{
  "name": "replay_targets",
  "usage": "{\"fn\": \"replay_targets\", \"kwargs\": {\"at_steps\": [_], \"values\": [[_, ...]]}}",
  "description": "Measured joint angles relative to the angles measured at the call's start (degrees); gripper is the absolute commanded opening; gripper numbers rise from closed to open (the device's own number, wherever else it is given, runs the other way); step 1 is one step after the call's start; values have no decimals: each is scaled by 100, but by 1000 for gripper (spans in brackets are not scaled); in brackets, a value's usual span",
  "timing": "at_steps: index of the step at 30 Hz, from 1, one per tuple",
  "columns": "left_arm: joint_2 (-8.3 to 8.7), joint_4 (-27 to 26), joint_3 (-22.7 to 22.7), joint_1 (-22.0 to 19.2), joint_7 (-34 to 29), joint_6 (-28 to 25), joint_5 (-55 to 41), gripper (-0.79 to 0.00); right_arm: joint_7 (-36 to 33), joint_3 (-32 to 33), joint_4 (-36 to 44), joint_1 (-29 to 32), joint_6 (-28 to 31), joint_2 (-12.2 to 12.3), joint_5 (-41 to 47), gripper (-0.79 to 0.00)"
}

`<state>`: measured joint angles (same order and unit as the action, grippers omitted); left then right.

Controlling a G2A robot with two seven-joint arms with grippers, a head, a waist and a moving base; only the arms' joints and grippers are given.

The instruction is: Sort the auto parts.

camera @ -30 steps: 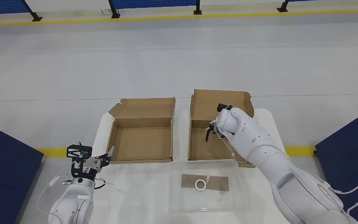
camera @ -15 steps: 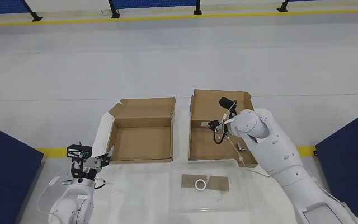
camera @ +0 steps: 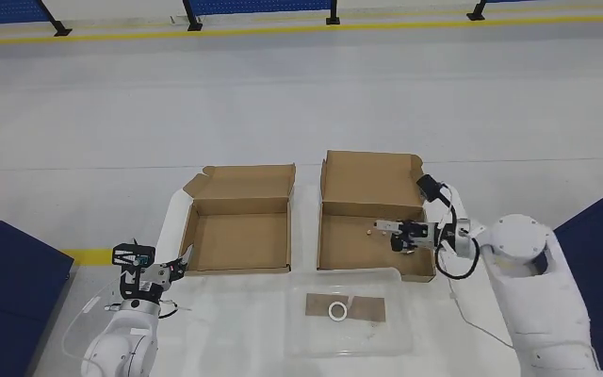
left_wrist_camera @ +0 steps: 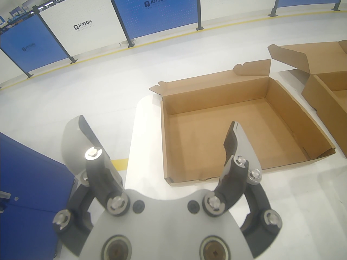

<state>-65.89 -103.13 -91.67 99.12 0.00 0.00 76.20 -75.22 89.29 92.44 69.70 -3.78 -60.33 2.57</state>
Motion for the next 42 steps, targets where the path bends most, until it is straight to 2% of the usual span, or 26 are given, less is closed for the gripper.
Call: {"fn": "replay_targets", "kwargs": {"at_steps": [8,13,35,39,42], "values": [[0,0,0,0,0,0,0,0,-681,757,-47,610,743,118,1192,0],[0,0,0,0,0,0,0,0,-939,909,29,870,996,161,1580,0],[1,-7,3,-2,-6,-2,6,0,-944,922,26,889,1004,165,1600,0],[11,-467,135,-2,-381,-204,262,0,-944,922,26,889,1004,166,1600,0],[38,-1042,269,-3,-1322,-622,574,0,-944,922,26,889,1004,165,1600,0]]}}
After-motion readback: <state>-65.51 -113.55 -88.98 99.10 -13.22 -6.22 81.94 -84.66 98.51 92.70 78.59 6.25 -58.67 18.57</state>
